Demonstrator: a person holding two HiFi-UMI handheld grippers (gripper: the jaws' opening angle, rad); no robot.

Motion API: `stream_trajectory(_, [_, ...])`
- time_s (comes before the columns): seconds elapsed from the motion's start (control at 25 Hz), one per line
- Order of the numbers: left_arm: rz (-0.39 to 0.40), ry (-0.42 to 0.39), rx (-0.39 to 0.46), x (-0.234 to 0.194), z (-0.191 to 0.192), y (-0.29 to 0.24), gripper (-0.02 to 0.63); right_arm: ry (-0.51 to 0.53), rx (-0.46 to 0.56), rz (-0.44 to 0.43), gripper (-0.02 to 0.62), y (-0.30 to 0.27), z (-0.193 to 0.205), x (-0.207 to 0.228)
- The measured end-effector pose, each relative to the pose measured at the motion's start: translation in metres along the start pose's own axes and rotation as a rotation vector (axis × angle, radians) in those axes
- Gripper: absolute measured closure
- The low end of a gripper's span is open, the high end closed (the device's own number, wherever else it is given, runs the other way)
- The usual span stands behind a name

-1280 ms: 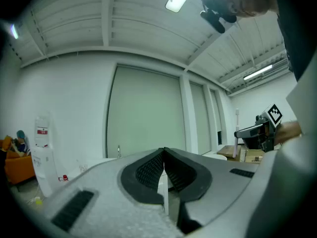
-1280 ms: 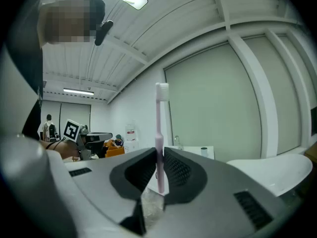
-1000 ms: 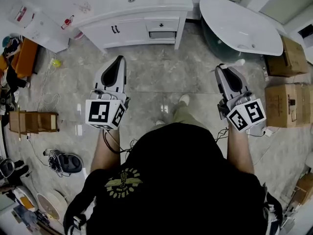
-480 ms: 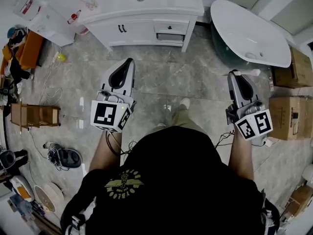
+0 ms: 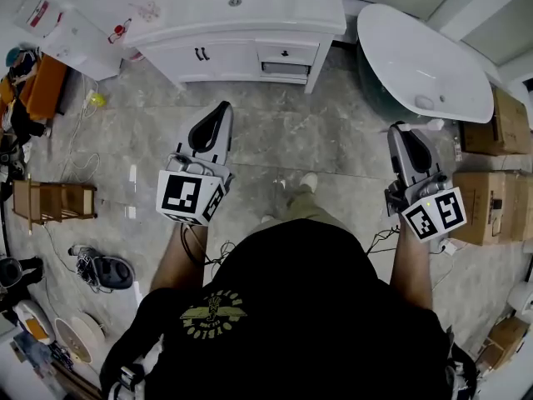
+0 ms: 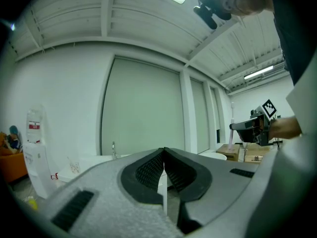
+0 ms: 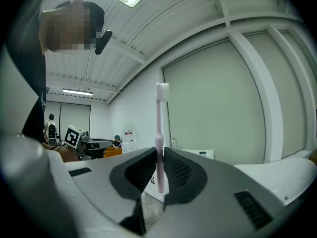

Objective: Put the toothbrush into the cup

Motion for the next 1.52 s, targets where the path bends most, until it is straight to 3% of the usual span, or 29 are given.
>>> stream_trajectory(0.68, [-0.002,0.015,-0.017,-0.005,0.005,-0.083,0.595,-0.043,-0.007,0.001,0.546,-0.042,-0.014,0.07])
stream_trajectory(1.32, [-0.158,-0.025,-0.014,0.005,-0.038,-0.148,0.595,-0.062,0.045,-0.144,0.546,-0.094,-0.056,0.172])
stream_trajectory(1.52, [-0.184,-0.082,-0.063,0.013,-0.049,-0.141,0.594,-0.098,0.063,-0.168,0.546,-0.089,-0.057,0.188])
Point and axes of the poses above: the fingertips, and each gripper's own axes: y backward along the fingers, x to its right, z out of its underside, the point moved 9 cm from there along y, backward along the fingers, and after that the axes turned 10 degrees about -y, right-handed, at the moved point
